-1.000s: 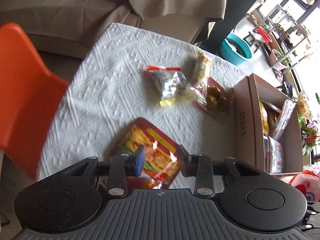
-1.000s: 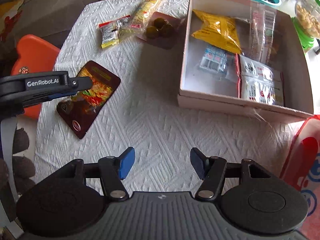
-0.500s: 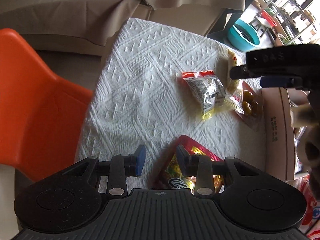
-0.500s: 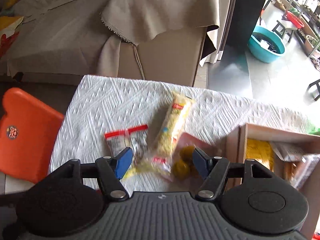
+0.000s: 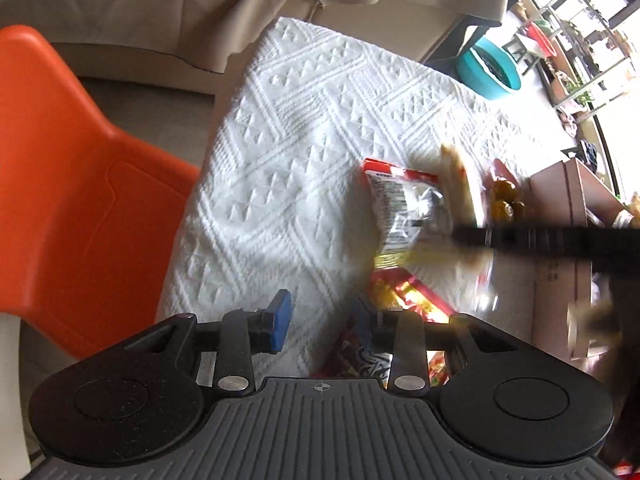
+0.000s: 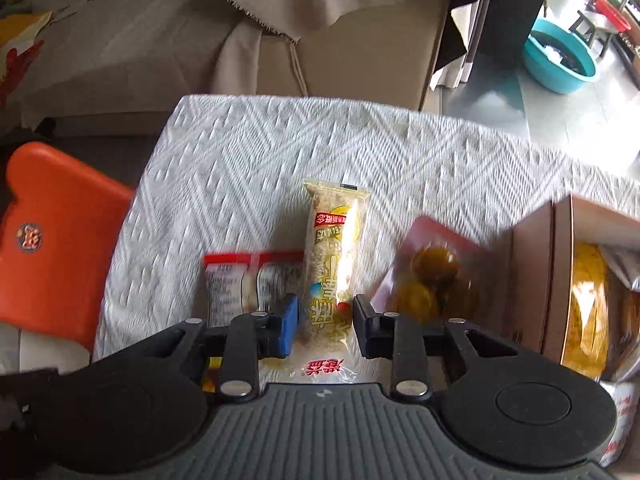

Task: Organize snacks
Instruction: 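Reach left tool to two red-topped biscuit packets while right tool reaches bread roll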

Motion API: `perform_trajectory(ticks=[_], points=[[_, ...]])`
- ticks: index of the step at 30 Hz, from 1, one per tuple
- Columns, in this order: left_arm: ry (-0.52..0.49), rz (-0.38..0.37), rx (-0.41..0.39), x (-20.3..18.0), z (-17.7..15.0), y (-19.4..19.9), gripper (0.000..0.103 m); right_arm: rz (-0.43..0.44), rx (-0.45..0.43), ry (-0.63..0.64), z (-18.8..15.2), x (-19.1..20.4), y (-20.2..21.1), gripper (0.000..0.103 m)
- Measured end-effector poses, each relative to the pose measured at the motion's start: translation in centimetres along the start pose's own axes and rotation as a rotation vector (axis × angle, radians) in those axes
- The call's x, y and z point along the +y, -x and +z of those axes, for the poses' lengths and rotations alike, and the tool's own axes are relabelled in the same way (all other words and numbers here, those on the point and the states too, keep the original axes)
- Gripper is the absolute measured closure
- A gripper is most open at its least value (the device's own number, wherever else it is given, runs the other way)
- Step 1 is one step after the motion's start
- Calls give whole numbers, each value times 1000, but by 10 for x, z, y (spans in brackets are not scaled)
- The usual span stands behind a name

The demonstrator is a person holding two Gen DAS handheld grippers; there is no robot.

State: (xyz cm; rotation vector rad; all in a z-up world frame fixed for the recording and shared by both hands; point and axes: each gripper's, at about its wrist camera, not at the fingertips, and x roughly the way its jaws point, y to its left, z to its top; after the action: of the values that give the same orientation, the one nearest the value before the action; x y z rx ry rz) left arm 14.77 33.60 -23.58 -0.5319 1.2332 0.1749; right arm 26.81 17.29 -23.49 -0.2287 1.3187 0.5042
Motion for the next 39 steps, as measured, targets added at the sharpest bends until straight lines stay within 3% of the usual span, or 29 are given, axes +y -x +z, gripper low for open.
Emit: perform_trajectory(ticks=[4,9,13,16,20,22,28,32,34,37,39], points=[[-27,-3,3,-11,4,-7,64,41,54,-42,-46,-5,8,75],[-56,13,15,-26,12,-15,64,-5,71,-69,-92,-14,19,73],[-80,38,2,-37,17,-16,64,-46,75,-57,-117,-20,20,52],[-84,73,-22,-43,22,-15,64,-118,59,2,-132,-21,18,50],[-64,83,-78,-53,29,-13,64,-168,21,43,-143,-27,21,37],[-111,71,-103,-65,32,-15,64,-155,11,29,-148,-34,22,32],[-295,167,-84,-104,28,-38,62,-136,-10,-2,-155,-48,20,14],[-299,71,-65,-107,30,-42,62,-156,-27,-15,-158,-52,16,0],[-253,25,-67,-104,33,-39,61,-144,-48,-32,-162,-60,15,0],[-189,42,-153,-100,37,-24,62,-148,-82,-20,-169,-60,16,0],[-172,30,-159,-102,40,-22,62,-148,-106,-18,-174,-59,17,0]])
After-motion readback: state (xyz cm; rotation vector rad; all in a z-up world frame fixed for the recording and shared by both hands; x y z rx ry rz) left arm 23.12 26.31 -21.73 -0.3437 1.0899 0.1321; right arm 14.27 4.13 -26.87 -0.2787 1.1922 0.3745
